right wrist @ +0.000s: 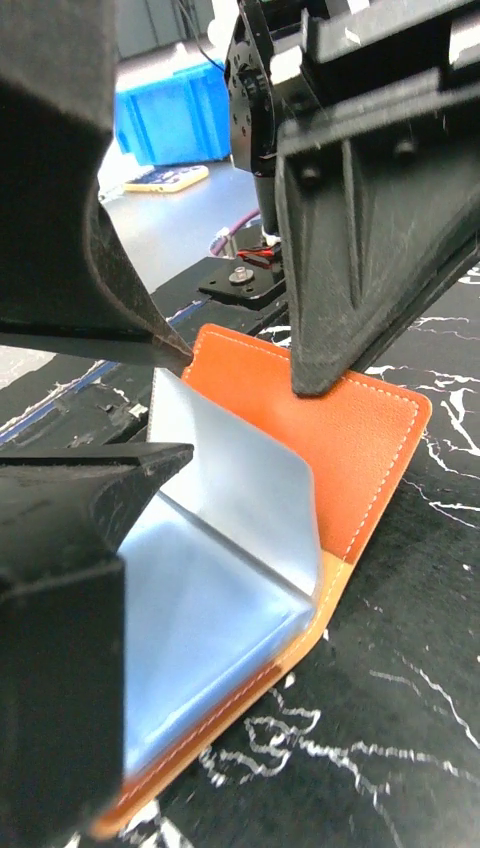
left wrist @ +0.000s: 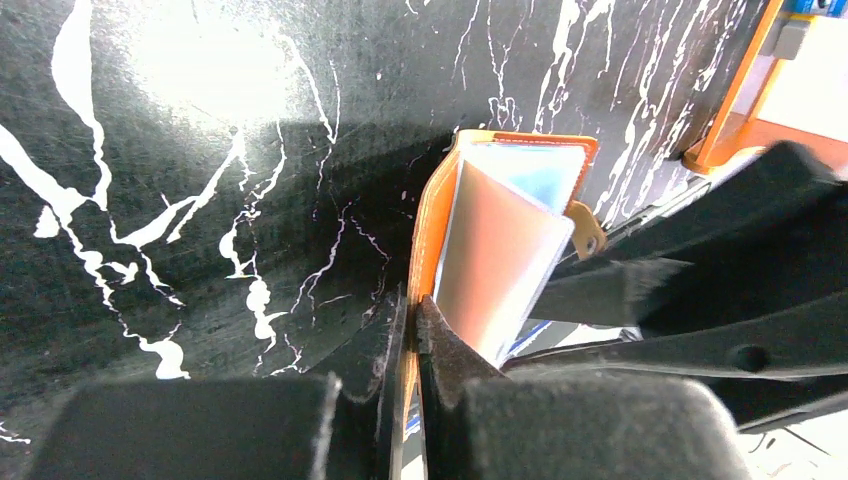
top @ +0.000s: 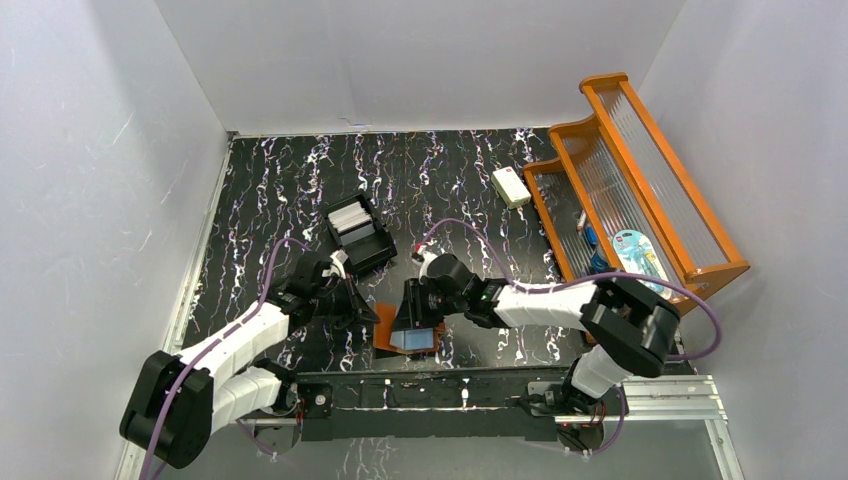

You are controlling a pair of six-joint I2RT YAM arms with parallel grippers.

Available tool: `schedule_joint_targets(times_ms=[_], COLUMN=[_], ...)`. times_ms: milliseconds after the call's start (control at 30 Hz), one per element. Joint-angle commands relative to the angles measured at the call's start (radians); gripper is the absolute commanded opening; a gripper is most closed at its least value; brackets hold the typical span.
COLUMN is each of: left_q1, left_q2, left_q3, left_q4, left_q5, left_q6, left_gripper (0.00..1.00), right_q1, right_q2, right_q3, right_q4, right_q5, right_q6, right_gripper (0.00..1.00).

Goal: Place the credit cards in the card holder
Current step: Open the card holder at the center of the board.

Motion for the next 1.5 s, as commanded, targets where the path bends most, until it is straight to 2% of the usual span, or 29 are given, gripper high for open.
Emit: schedule_joint_targets(times_ms=[0, 200, 367, 400, 500, 633, 733, 833, 933, 1033, 1200, 1467], left_q1=[0.000, 0.000, 0.000, 0.000, 0.000, 0.000, 0.000, 0.001, 0.001, 0.001, 0.008, 0.092], left_q2=[-0.009, 0.003, 0.005, 0.004, 0.004, 0.002, -0.013, -0.049, -0.097, -0.110, -0.019, 0.149], left_q3=[0.035, 0.030, 0.031, 0.033, 0.038, 0.042, 0.059, 0.108, 0.172, 0.255, 0.435, 0.635], left_q4=[-0.039, -0.044, -0.043, -0.043, -0.037, -0.021, -0.047, -0.146, -0.252, -0.332, -0.474, -0.522], left_q5=[-0.016, -0.018, -0.022, -0.022, -0.021, -0.005, -0.023, -0.111, -0.223, -0.310, -0.451, -0.450], left_q6=[0.034, 0.042, 0.041, 0.040, 0.033, 0.016, 0.007, 0.001, 0.006, 0.034, 0.126, 0.294], left_gripper=[0.00, 0.00, 0.00, 0.00, 0.00, 0.04, 0.17, 0.36, 0.45, 0.47, 0.45, 0.44], right_q1=[-0.007, -0.014, -0.014, -0.013, -0.013, 0.012, 0.033, 0.038, 0.042, 0.047, 0.051, 0.056], right_q2=[-0.102, -0.146, -0.102, -0.086, -0.030, 0.032, 0.058, 0.068, 0.090, 0.112, 0.092, 0.116], right_q3=[0.021, 0.016, 0.039, 0.047, 0.097, 0.219, 0.265, 0.264, 0.265, 0.280, 0.289, 0.313], right_q4=[-0.131, -0.180, -0.188, -0.179, -0.200, -0.417, -0.551, -0.575, -0.580, -0.578, -0.544, -0.532], right_q5=[0.086, 0.107, 0.115, 0.109, 0.121, 0.291, 0.387, 0.420, 0.419, 0.398, 0.352, 0.303], right_q6=[-0.081, -0.120, -0.125, -0.126, -0.114, -0.084, -0.059, -0.047, -0.047, -0.035, 0.014, 0.111], right_gripper=[0.38, 0.25, 0.24, 0.27, 0.41, 0.53, 0.57, 0.57, 0.57, 0.57, 0.57, 0.57])
